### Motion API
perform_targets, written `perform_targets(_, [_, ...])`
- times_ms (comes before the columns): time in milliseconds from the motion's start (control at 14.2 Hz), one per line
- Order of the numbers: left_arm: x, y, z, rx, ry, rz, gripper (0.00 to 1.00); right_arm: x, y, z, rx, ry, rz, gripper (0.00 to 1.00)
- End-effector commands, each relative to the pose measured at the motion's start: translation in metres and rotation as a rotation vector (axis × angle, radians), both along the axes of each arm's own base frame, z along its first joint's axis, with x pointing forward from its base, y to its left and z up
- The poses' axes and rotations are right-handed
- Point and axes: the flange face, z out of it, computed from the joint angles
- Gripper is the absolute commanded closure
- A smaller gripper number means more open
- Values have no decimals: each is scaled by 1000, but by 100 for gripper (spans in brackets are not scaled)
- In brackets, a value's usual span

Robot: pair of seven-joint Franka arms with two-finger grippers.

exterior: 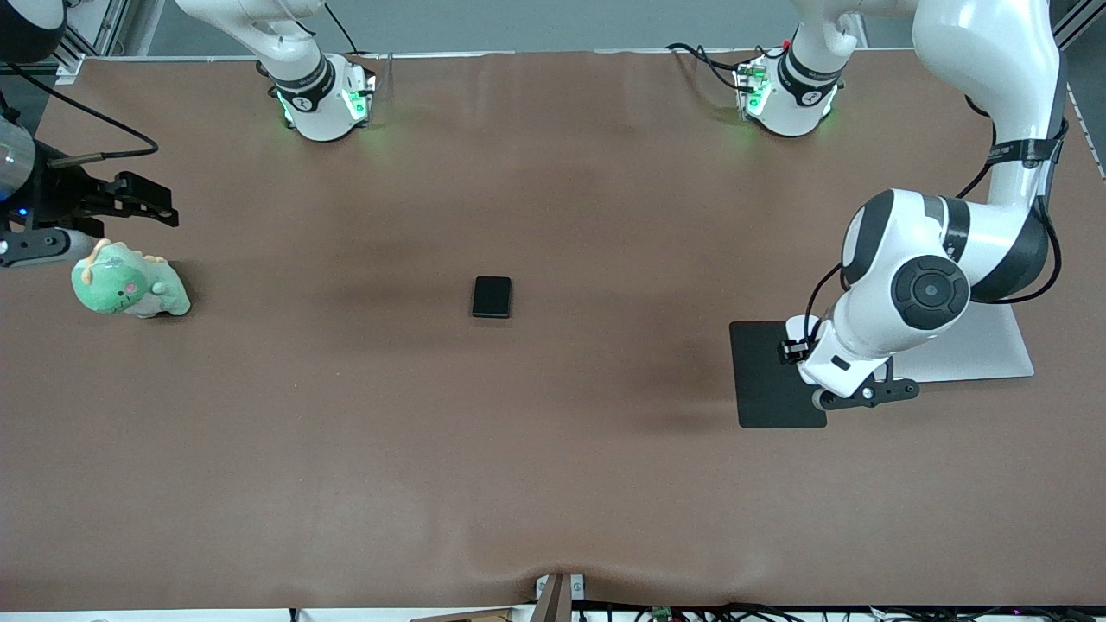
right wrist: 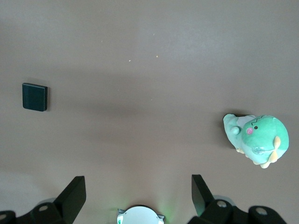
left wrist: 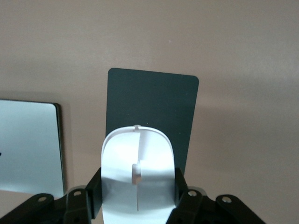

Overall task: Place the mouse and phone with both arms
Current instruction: 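Carry the mouse with the left gripper over the grey mouse pad, then lower the mouse onto the pad while the right gripper reaches the phone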

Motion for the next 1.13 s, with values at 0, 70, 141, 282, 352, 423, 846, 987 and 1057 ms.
perform_targets(0, [-2,22,0,-63,2,-62,100,-7,14,8,-9,4,-24,0])
perform_targets(70, [-1,25,-3,-86,11,-89,100,-8,22,1,-13,23,-55,0])
perform_targets(141, [0,34,-5,-97,17,-100,100,-10,34,-5,-12,39,-81,0])
perform_targets(282, [-2,41,-14,-101,15,-115,100,-12,56,-11,14,59,-141,0])
perform_targets(352, [-4,40,-19,-102,14,-118,100,-13,64,-17,31,72,-162,0])
perform_targets(423, [-5,40,-24,-102,11,-119,100,-14,69,-18,50,82,-170,0])
perform_targets(846, [-12,57,-50,-109,-1,-163,100,-23,100,-42,82,152,-246,0])
perform_targets(987, [-10,58,-66,-113,2,-177,100,-24,118,-51,71,145,-268,0])
perform_targets(1057, [-8,57,-75,-115,-2,-178,100,-25,127,-57,67,139,-278,0])
